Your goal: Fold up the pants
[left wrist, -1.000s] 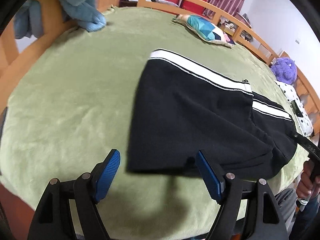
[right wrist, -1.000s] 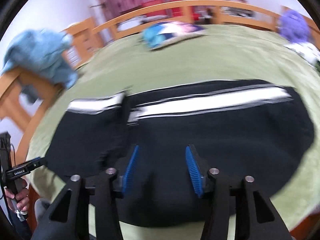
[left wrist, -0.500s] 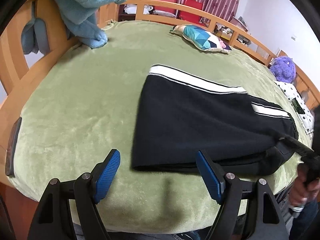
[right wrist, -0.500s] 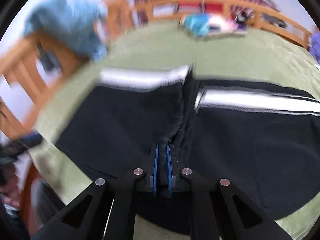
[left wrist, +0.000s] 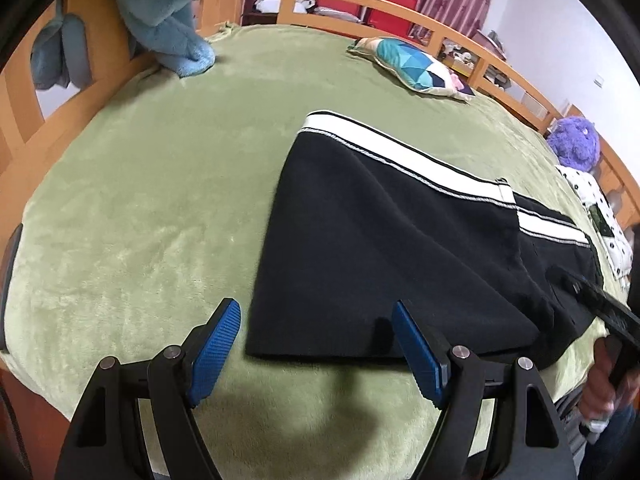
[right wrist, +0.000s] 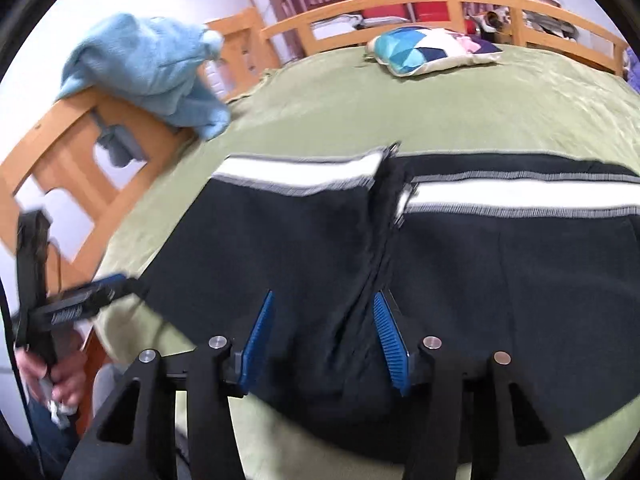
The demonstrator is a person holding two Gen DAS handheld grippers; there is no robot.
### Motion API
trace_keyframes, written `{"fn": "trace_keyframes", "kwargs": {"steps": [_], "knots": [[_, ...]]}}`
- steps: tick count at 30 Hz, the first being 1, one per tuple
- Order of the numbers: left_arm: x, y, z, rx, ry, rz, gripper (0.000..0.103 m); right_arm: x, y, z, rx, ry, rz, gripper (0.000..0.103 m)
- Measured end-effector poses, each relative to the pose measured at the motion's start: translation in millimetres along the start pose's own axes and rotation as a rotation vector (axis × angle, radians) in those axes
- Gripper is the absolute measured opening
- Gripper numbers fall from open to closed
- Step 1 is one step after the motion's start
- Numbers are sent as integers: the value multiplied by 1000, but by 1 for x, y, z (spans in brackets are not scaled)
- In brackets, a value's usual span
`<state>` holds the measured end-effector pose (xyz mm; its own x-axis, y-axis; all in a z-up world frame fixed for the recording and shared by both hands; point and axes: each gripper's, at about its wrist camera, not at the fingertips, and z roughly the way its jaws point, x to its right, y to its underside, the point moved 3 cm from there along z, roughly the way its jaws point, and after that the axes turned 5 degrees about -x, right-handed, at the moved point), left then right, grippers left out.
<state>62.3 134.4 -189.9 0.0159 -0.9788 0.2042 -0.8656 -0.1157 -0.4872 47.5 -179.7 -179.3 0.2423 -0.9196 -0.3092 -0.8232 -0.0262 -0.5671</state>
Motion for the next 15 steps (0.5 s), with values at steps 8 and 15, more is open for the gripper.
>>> {"fn": "trace_keyframes", "kwargs": {"steps": [8,15], "knots": [[-5,-8,-3,33,-21,17,77,34,-73,65,-25,-24,90,51],[-11,-14,-2,48,9,2,77,55,-93,75,-29,-64,130,11]]}}
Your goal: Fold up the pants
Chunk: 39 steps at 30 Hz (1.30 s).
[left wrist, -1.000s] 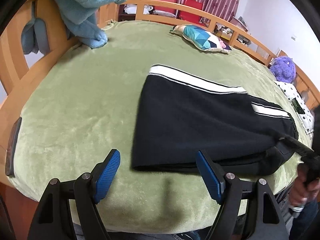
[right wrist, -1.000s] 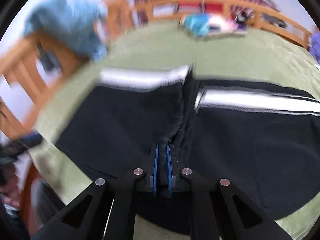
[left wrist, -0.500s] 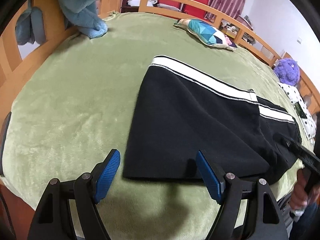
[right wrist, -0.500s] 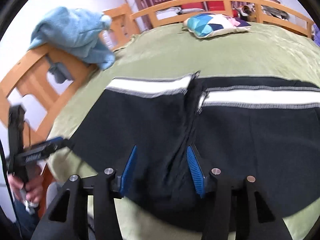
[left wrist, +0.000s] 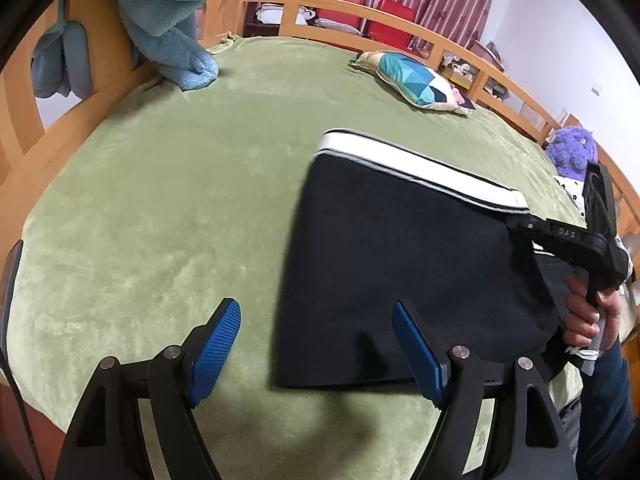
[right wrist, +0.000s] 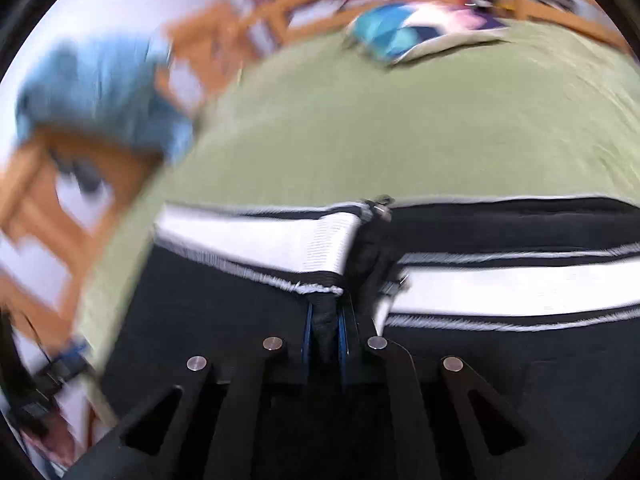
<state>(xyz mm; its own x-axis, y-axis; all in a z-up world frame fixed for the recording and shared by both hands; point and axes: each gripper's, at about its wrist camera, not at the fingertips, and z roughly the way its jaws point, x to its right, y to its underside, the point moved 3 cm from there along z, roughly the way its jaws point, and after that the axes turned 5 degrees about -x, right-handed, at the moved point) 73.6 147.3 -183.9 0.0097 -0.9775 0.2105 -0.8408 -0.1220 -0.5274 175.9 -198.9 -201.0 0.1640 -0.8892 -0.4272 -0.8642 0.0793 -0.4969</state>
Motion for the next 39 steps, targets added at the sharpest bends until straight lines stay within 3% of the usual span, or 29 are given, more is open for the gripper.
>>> {"fn": "trace_keyframes", "kwargs": {"steps": [2,4,5,7,10,15,20,23,25,26,28,29,34,39], "knots": [[-4,-1,3,-10,16,-13,77,12,3,9,-37,34,51,11],[-9,1,7,-25,28,-28,77,8,13,20,-73,127,-24,14],[-12,2,8,-30,33,-32,77,5,15,16,-69,133,-36,15],[-17,5,10,-37,43,-38,77,6,18,4,-72,100,-11,26],[-25,9,12,-40,62,-64,77,9,30,-21,-65,54,54,30],[-26,16,23,-57,126,-84,77,-12,69,-56,-5,35,-19,40],[-28,17,51,-87,230,-151,77,-11,109,-32,-107,116,-56,44],[-22,11,62,-75,250,-150,69,-8,113,-26,-68,102,-51,49],[-16,7,69,-84,264,-166,56,-11,115,-25,-54,131,-39,49],[-13,5,72,-92,244,-174,54,-13,116,-24,-50,146,-35,49],[-6,1,67,-93,224,-144,20,-18,119,-23,-41,182,-62,49],[-2,-1,59,-83,244,-135,17,-18,118,-22,-42,185,-65,49],[33,-26,10,-17,154,-33,15,0,108,-34,-79,67,35,49],[115,-53,-50,79,-4,156,14,24,100,-71,-43,112,49,52]]}}
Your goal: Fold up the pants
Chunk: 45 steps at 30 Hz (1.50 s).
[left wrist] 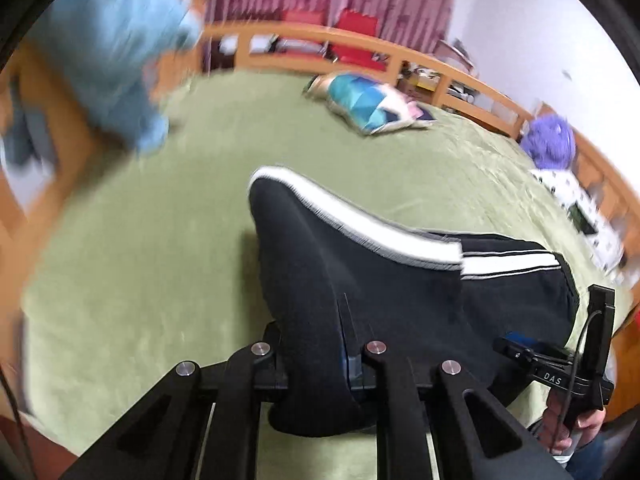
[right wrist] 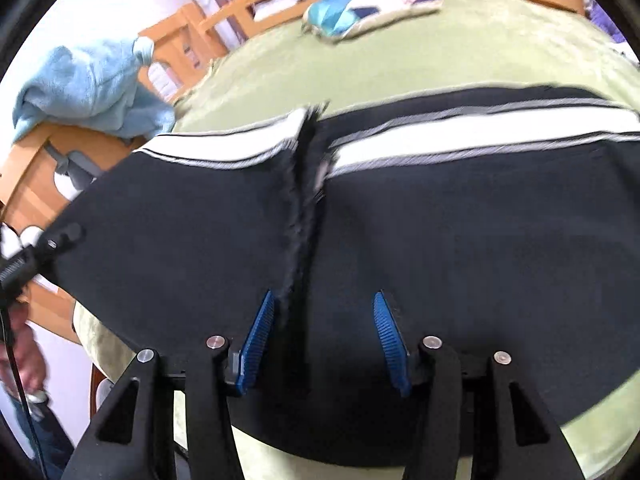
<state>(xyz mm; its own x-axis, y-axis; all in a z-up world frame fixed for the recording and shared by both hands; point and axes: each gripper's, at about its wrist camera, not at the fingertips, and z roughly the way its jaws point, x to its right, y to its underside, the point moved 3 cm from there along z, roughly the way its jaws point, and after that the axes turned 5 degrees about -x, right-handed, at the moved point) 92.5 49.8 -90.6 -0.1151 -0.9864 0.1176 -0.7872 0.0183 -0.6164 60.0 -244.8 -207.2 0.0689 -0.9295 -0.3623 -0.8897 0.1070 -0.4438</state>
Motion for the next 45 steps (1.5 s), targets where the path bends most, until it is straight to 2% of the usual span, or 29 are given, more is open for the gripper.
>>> {"fn": "trace_keyframes", "kwargs": {"steps": [3,6,10,13,14,16,18,21,25,28,30,33,35,36,37,40,43,45], "knots": [[60,-21,-31,49,-27,109,14,32,-2,-28,43,67,12,53],[124,-37,-52,79,-47,210,14,76,-1,-60,77,56,61,53],[220,-46,-61,97,-10,337,14,145,7,-110,143,112,136,54],[301,-48,-48,85,62,424,15,196,22,-141,164,147,227,56],[333,-46,-38,68,111,453,16,210,27,-148,169,152,254,56],[371,-46,-19,31,202,474,23,240,39,-161,167,160,321,56],[386,-41,-7,5,258,446,26,264,51,-173,168,157,369,56],[387,-33,11,-29,292,407,29,281,63,-188,184,164,380,56],[361,-27,27,-25,223,386,30,278,61,-191,227,115,357,56],[326,-26,35,-42,165,348,30,267,47,-176,234,52,330,56],[299,-24,38,-67,135,304,30,256,36,-158,197,18,313,56],[262,-16,42,-97,112,248,37,241,26,-120,100,38,273,56],[241,-10,45,-112,85,223,40,234,27,-90,-10,8,261,49],[234,-8,46,-118,75,216,40,231,28,-82,-53,4,251,42],[227,-5,47,-124,67,209,40,225,29,-81,-64,36,221,32],[214,7,53,-149,86,193,42,208,24,-104,-40,90,89,19],[218,17,65,-192,127,174,42,208,4,-134,74,10,113,15],[219,19,69,-209,147,162,42,210,-12,-144,118,-9,110,14]]}}
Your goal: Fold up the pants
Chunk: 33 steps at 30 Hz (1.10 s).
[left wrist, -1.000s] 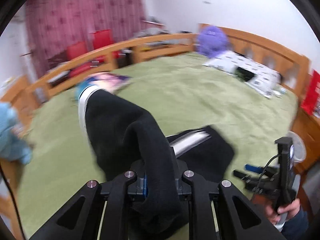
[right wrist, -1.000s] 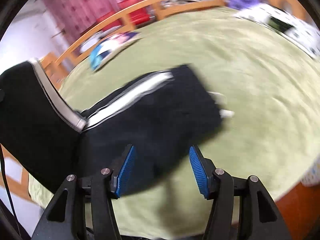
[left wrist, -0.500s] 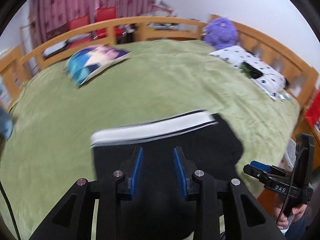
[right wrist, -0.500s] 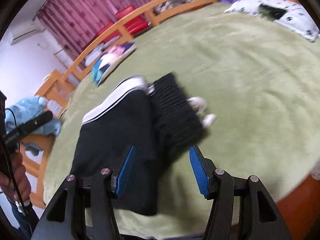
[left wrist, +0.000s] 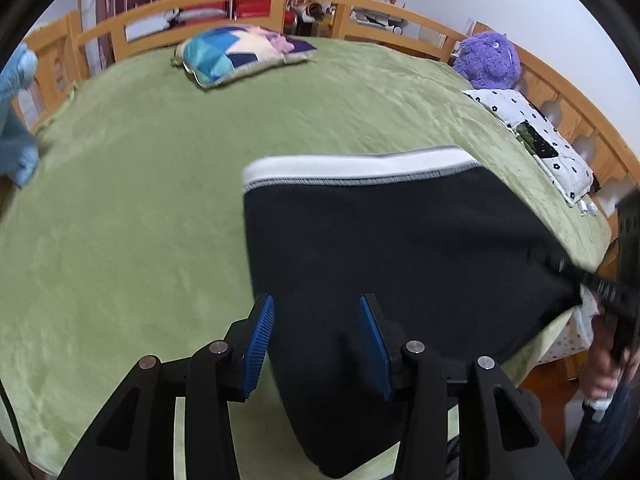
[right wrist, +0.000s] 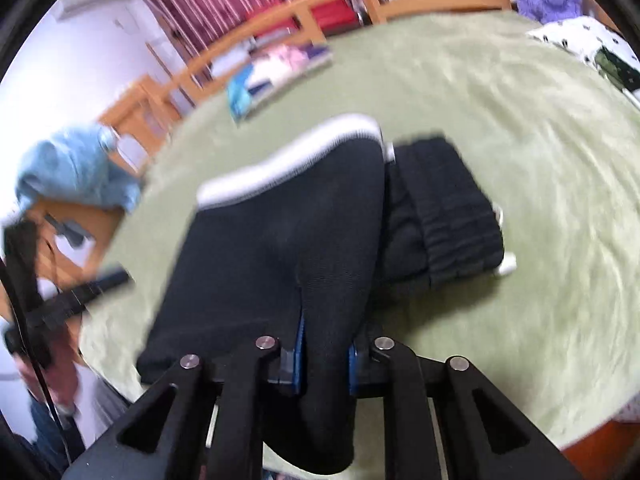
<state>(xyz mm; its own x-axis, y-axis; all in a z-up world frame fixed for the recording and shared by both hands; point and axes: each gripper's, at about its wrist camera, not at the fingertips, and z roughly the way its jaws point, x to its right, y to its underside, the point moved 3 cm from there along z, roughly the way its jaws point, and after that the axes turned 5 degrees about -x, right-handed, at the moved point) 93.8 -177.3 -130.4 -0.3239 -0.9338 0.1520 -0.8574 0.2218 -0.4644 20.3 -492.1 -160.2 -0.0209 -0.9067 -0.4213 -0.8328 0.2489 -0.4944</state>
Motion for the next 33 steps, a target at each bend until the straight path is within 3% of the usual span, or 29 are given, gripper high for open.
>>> {"fn": "trace_keyframes", "kwargs": {"steps": [2,4,5,7,10,11,13,17,20,22,24,26,28,29,33], "knots": [[3,2,-1,2,9,16,42,4,-17,-8,22,-29,18,14],[6,3,-4,13,2,36,42,11,-20,-9,-14,-61,45,16],[7,2,-5,17,-1,43,42,16,-17,-4,-51,-55,35,17],[7,2,-5,21,8,41,42,27,-1,13,-132,-7,41,31],[10,2,-2,13,27,42,42,45,25,32,-253,24,95,32],[12,2,-1,10,30,47,42,48,32,31,-241,0,117,31],[16,3,2,4,32,54,42,44,37,21,-177,-13,107,16],[19,4,4,3,34,50,42,7,20,-11,-12,18,-45,12],[19,3,-2,17,42,55,42,3,-14,-43,106,-41,-34,12],[19,3,-6,28,46,57,42,10,-34,-59,175,-8,-51,12],[21,2,-6,35,64,55,42,19,-44,-52,177,92,-64,12],[25,2,0,22,88,52,42,43,-43,-27,79,138,-31,14],[30,5,8,3,95,56,42,64,-32,-1,-36,187,-12,27],[33,7,13,-9,97,65,42,68,-25,3,-61,208,-28,27],[41,17,20,-34,97,95,42,55,-22,-28,66,216,-21,28]]}}
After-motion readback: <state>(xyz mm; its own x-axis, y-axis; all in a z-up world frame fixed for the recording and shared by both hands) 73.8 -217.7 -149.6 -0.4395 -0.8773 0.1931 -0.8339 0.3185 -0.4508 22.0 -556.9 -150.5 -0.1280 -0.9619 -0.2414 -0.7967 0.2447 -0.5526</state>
